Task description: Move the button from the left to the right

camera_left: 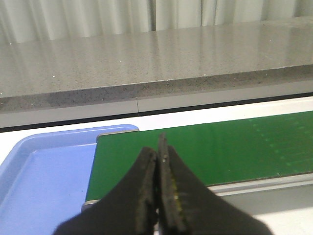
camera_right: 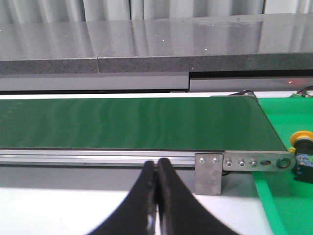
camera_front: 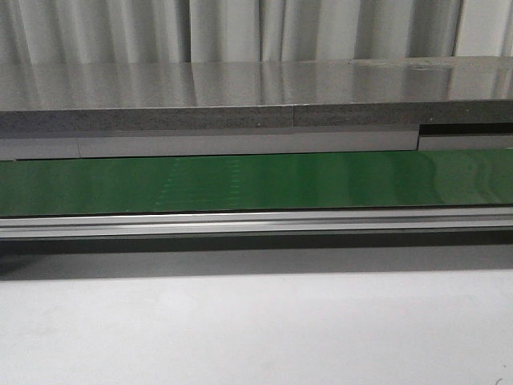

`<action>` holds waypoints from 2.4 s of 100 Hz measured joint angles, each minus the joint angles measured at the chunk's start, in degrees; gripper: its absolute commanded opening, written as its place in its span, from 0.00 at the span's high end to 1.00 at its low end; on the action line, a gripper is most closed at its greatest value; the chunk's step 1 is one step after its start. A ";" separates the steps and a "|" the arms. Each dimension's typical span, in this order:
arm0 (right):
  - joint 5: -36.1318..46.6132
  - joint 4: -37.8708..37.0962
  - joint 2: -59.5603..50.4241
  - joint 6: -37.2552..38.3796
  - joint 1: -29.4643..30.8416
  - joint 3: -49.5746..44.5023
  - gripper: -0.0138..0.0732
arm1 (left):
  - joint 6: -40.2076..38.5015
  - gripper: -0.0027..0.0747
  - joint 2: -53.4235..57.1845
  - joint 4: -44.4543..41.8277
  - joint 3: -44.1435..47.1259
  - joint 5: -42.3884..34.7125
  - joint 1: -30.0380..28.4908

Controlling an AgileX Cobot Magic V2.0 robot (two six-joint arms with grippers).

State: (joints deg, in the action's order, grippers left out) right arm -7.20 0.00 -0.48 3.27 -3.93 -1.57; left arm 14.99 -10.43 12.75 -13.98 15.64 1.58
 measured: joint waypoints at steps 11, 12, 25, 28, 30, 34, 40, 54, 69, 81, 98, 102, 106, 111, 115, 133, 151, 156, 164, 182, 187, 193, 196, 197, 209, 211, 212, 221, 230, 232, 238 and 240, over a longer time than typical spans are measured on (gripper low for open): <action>0.00 0.00 0.00 0.00 0.00 0.00 0.92 | 0.00 0.99 0.00 0.00 0.00 0.00 0.00; 0.00 0.00 0.00 0.00 0.00 0.00 0.92 | 0.00 0.99 0.00 0.00 0.00 0.00 0.00; 0.00 0.00 0.00 0.00 0.00 0.00 0.92 | 0.00 0.99 0.00 0.00 0.00 0.00 0.00; 0.00 0.00 0.00 0.00 0.00 0.00 0.92 | 0.00 0.99 0.00 0.00 0.00 0.00 0.00; 0.00 0.00 0.00 0.00 0.00 0.00 0.92 | 0.00 0.99 0.00 0.00 0.00 0.00 0.00; 0.00 0.00 0.00 0.00 0.00 0.00 0.92 | 0.00 0.99 0.00 0.00 0.00 0.00 0.00; 0.00 0.00 0.00 0.00 0.00 0.00 0.92 | 0.00 0.99 0.00 0.00 0.00 0.00 0.00; 0.00 0.00 0.00 0.12 0.00 0.00 0.92 | 0.00 0.99 0.00 0.00 0.00 0.00 0.00; 0.00 0.00 0.00 0.12 0.00 0.00 0.92 | 0.00 0.99 0.00 0.00 0.00 0.00 0.00; 0.00 0.00 0.00 0.12 0.00 0.00 0.92 | 0.00 0.99 0.00 0.00 0.00 0.00 0.00; 0.00 0.00 0.00 0.12 0.00 0.00 0.92 | -0.66 0.99 0.00 -1.02 0.57 -2.95 0.00; 0.00 0.00 0.00 0.12 0.00 0.00 0.92 | -1.84 0.99 0.00 -2.23 1.04 -4.35 0.00; 0.00 0.00 0.00 0.12 0.00 0.00 0.92 | -4.08 0.99 0.00 -4.45 1.78 -5.36 0.00; 0.00 0.00 0.00 0.12 0.00 0.00 0.92 | -7.69 0.99 0.13 -7.87 2.51 -6.29 0.00; 0.00 0.00 0.00 0.12 0.00 0.00 0.92 | -11.21 0.99 0.36 -10.99 3.18 -6.68 0.00; 0.00 0.00 0.00 0.12 0.00 0.00 0.92 | -19.54 0.99 4.60 -17.69 6.57 -7.41 0.00; 0.00 0.00 0.00 0.12 0.00 0.00 0.92 | -20.56 0.99 10.26 -18.63 10.96 -7.55 0.00; 0.00 0.00 0.00 0.12 0.00 0.00 0.92 | -20.93 0.99 10.63 -18.74 12.21 -7.67 0.00; 0.00 0.00 0.00 0.12 0.00 0.00 0.92 | -21.97 0.99 10.63 -18.66 13.98 -7.79 0.00; 0.00 0.00 -0.02 0.23 0.00 0.00 0.92 | -22.46 0.99 10.63 -18.66 14.06 -8.85 0.00; 0.00 0.00 -0.02 0.23 0.00 0.00 0.92 | -22.46 0.99 10.63 -18.66 14.06 -9.19 0.00; 0.00 0.00 -0.02 0.23 0.00 0.00 0.92 | -22.57 0.99 10.63 -18.66 14.06 -10.23 0.00; 0.00 0.00 -0.02 0.23 0.00 0.00 0.92 | -22.57 0.99 10.63 -18.66 14.06 -10.87 0.00; 0.00 0.00 -0.02 0.23 0.00 0.00 0.92 | -22.57 0.99 10.63 -18.66 14.06 -10.98 0.00; 0.00 0.00 -0.02 0.23 0.00 0.00 0.92 | -22.57 0.99 10.63 -18.66 14.06 -11.67 0.00; 0.00 0.00 -0.02 0.23 0.00 0.00 0.92 | -22.57 0.99 10.63 -18.66 14.06 -11.85 0.00; 0.00 0.00 -0.02 0.23 0.00 0.00 0.92 | -22.57 0.99 10.63 -18.66 14.06 -11.83 0.00; 0.00 0.00 -0.02 0.23 0.00 0.00 0.92 | -22.57 0.99 10.63 -18.66 14.06 -12.52 0.00; 0.00 0.00 -0.02 0.23 0.00 0.00 0.92 | -22.57 0.99 10.63 -18.66 14.06 -13.62 0.00; 0.00 0.00 -0.02 0.23 0.00 0.00 0.92 | -22.57 0.99 10.63 -18.66 14.06 -13.75 0.00; 0.00 0.00 -0.02 0.23 0.00 0.00 0.92 | -22.57 0.99 10.63 -18.66 14.06 -13.88 0.00; 0.00 0.00 -0.02 0.23 0.00 0.00 0.92 | -22.57 0.99 10.63 -18.66 14.06 -13.88 0.00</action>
State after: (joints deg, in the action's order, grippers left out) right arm -7.20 0.00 -0.51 3.49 -3.93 -1.57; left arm -7.58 0.20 -5.91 0.07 1.77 1.58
